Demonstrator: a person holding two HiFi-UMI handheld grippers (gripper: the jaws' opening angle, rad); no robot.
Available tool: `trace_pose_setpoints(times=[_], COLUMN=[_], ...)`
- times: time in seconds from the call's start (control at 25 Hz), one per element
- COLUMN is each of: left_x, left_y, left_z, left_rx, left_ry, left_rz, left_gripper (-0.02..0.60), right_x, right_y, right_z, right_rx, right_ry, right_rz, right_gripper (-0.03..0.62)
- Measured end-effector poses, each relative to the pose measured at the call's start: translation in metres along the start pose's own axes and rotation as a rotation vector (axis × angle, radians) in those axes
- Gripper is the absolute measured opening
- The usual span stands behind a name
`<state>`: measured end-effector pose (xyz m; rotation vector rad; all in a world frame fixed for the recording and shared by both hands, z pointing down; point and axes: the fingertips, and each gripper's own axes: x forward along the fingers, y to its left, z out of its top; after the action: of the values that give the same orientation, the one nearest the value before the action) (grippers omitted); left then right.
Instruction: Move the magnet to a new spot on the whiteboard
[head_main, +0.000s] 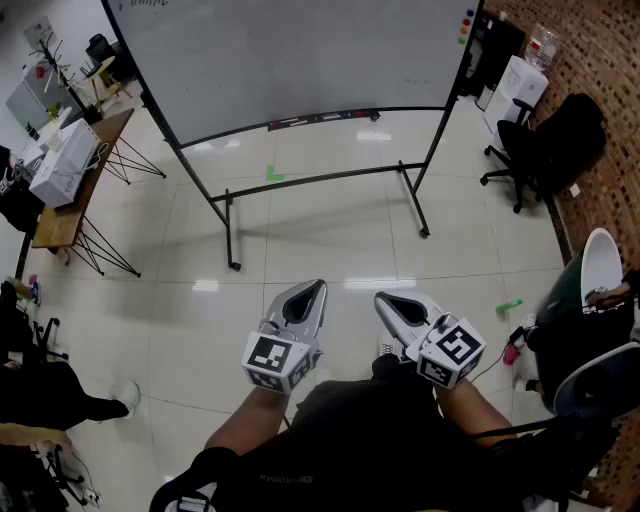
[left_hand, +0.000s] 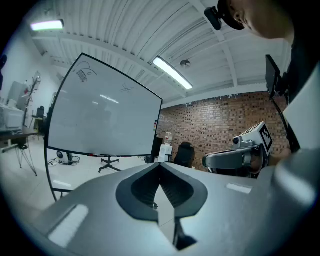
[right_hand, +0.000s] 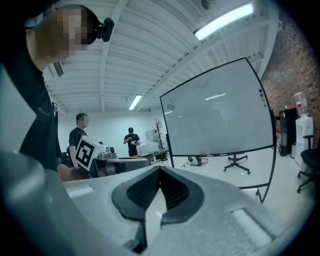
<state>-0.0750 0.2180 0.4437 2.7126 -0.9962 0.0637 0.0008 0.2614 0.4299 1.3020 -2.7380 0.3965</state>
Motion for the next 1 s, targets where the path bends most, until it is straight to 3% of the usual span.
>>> trace_pose_setpoints(times=[0.28,0.68,1.0], left_x=[0.066,0.21,0.3], left_y=[0.007,-0.003,-0.032], left_z=[0.012,0.064,0.072], left_rx=[0.034,0.065,0.058], left_ry=[0.011,-0.026,-0.007], left_rz=[-0.018,-0.015,-0.022], left_gripper=[0.015,0.015,0.015], right_x=[0.008,-0.004,-0.025], right_y=[-0.062,-0.206,-0.3], right_z=[0.017,0.077,0.08], right_rx=[0.01,-0.018,0.012], right_ry=[-0.044,-0.136,-0.131], right_rz=[-0.019,-0.003,-0.016], right_gripper=[0.0,0.0,0.0])
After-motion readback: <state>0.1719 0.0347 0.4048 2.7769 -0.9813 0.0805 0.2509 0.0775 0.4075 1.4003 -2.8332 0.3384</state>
